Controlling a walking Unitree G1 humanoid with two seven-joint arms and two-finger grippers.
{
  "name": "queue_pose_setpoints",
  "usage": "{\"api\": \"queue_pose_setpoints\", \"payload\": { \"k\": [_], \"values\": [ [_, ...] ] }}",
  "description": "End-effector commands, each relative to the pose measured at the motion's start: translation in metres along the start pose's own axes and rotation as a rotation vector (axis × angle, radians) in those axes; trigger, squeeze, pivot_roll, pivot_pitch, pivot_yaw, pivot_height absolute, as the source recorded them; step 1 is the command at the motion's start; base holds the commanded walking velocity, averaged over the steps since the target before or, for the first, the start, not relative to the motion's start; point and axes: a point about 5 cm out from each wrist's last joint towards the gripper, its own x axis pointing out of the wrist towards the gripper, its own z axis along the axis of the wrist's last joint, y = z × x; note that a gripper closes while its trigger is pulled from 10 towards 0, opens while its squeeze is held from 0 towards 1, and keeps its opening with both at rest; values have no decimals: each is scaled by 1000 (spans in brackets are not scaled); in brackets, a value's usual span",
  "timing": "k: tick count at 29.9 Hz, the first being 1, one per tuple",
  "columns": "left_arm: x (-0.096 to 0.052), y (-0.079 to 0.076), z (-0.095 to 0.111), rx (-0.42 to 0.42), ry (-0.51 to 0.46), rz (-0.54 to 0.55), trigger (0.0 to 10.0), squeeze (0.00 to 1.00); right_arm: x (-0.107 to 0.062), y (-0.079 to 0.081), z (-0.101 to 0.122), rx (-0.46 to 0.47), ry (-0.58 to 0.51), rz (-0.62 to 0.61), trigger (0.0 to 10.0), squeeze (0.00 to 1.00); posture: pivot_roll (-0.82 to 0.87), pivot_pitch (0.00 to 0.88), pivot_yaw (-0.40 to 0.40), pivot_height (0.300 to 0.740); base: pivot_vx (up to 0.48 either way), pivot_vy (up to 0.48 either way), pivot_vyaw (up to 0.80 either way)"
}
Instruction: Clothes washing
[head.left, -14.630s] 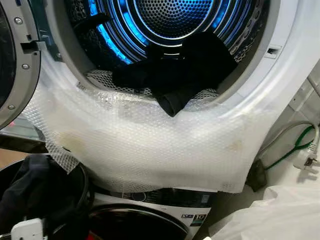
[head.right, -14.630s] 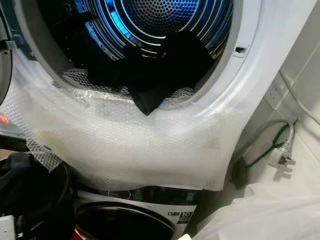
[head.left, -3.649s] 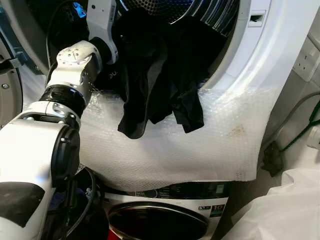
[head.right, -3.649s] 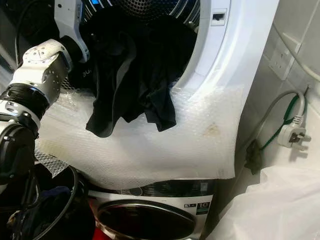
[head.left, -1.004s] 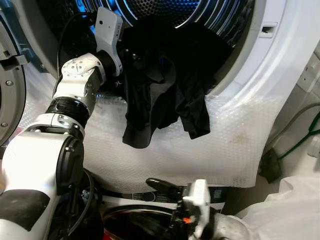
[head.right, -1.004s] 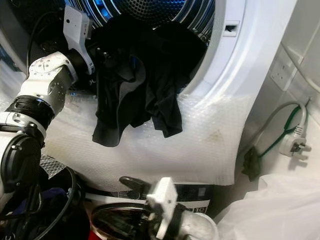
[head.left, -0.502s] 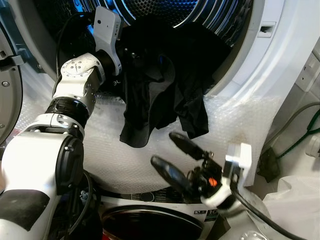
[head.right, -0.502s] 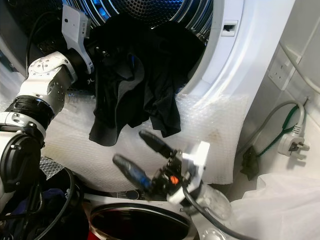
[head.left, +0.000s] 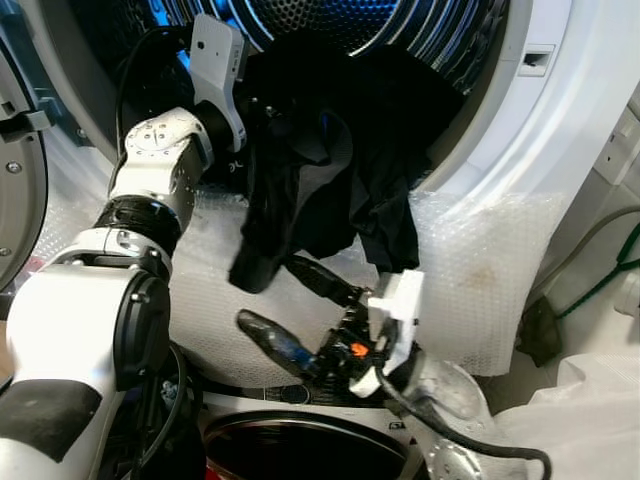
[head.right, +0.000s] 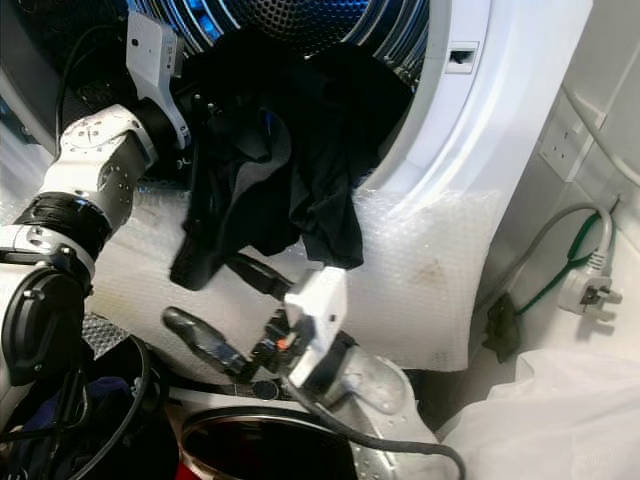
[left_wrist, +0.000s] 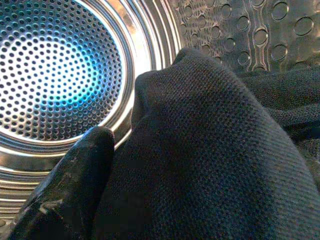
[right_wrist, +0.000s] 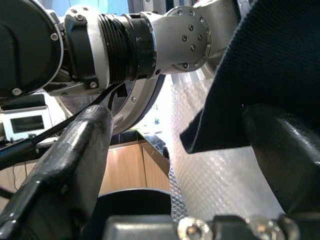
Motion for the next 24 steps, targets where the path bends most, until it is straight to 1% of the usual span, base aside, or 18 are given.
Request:
{"api": "queue_pose_setpoints", "payload": {
  "k": [1, 3, 4, 6, 10, 11, 13, 15, 17, 20, 22, 24],
  "values": [
    [-5, -7, -24, -31, 89, -29, 10000, 1000, 6, -1, 1, -21, -8, -3, 10000, 0, -75, 0, 25, 740, 0, 0, 0],
    [-5, -7, -23, -29, 85, -31, 10000, 1000, 10, -4, 0, -50, -9, -26, 10000, 0, -67, 0, 23, 740, 0, 0, 0],
    [-4, -7, -21, -30, 73, -35, 10000, 1000, 13, -8, 3, -74, -25, -56, 10000, 0, -66, 0, 25, 740, 0, 0, 0],
    [-4, -6, -20, -31, 68, -37, 10000, 1000, 14, -9, 4, -79, -32, -66, 10000, 0, -66, 0, 25, 740, 0, 0, 0],
    [-5, -8, -20, -48, 45, -65, 10000, 1000, 20, -15, 16, -83, -103, -113, 10000, 0, -67, 0, 20, 740, 0, 0, 0],
    [-6, -10, -22, -50, 41, -84, 10000, 1000, 21, -18, 18, -111, -105, -143, 10000, 0, -64, 0, 20, 740, 0, 0, 0],
    [-6, -11, -22, -59, 29, -92, 10000, 1000, 22, -20, 19, -127, -105, -160, 10000, 0, -61, 0, 20, 740, 0, 0, 0],
    [-5, -11, -19, -93, -1, -104, 10000, 1000, 24, -22, 20, -143, -105, -169, 10000, 0, -61, 0, 19, 740, 0, 0, 0],
    [-5, -11, -12, -112, -46, -142, 10000, 1000, 26, -26, 23, -161, -108, -188, 10000, 0, -61, 0, 22, 740, 0, 0, 0],
    [-7, -11, -5, -105, -83, -201, 10000, 1000, 28, -26, 21, -205, -83, -187, 10000, 0, -58, 0, 22, 740, 0, 0, 0],
    [-7, -11, 0, -80, -101, -220, 10000, 1000, 28, -27, 19, -216, -74, -193, 10000, 0, -51, 0, 18, 740, 0, 0, 0],
    [-6, -9, 8, -89, -135, -228, 10000, 1000, 30, -28, 18, -236, -63, -201, 10000, 0, -47, 0, 17, 740, 0, 0, 0]
  ]
}}
